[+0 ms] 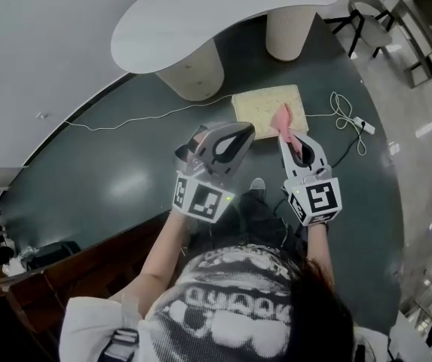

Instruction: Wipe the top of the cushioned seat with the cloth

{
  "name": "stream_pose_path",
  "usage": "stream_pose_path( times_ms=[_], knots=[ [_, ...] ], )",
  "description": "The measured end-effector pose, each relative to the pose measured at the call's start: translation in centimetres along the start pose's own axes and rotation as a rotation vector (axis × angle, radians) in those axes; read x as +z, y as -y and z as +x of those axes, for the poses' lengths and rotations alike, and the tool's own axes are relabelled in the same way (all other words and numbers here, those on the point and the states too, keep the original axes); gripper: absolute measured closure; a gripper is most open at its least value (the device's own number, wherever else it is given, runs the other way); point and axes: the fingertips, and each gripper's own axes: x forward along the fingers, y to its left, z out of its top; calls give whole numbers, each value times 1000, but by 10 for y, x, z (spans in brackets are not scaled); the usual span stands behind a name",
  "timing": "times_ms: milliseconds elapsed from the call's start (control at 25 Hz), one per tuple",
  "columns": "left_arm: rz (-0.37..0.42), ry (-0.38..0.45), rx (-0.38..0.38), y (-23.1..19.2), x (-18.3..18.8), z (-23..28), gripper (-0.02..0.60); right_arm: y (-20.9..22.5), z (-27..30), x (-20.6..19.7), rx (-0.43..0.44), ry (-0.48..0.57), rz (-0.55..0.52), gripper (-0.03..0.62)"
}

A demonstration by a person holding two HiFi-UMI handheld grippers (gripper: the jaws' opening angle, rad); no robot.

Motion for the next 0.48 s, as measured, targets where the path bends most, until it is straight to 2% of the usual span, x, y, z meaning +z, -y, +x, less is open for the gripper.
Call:
stream_pose_path(
  times_ms=[480],
  knots=[
    [6, -76, -39, -8, -51, 28, 569, 22, 54, -51, 82, -75, 15, 585]
  ],
)
